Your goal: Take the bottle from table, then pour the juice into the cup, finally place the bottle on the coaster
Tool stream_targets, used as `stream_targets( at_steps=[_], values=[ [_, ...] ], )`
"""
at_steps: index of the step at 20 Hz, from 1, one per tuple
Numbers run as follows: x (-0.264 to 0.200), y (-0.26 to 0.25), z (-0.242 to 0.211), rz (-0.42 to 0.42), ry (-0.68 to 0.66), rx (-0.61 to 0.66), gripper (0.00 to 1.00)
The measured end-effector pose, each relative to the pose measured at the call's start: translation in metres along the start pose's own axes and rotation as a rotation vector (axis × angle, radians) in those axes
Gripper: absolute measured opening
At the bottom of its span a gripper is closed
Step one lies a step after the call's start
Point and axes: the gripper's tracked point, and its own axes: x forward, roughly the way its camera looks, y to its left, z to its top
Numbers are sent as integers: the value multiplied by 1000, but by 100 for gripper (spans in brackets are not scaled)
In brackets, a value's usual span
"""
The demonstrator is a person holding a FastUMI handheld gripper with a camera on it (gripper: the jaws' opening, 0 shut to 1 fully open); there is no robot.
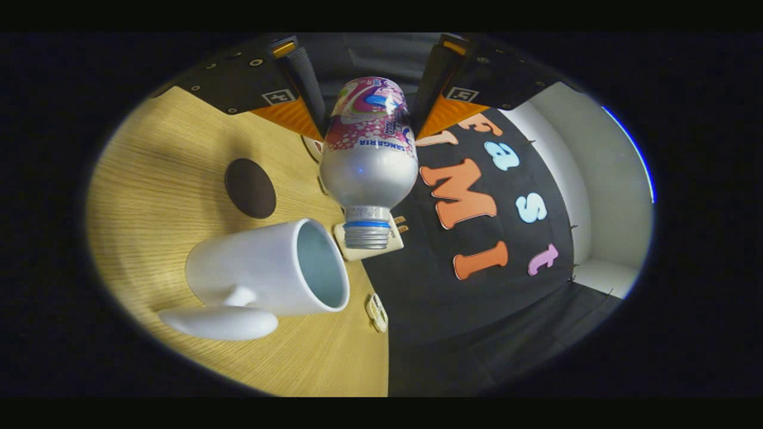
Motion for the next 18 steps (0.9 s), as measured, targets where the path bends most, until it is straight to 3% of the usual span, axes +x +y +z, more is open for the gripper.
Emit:
stream_targets(
  at_steps=[18],
  values=[
    [0,26,1,38,2,90,76]
  ],
)
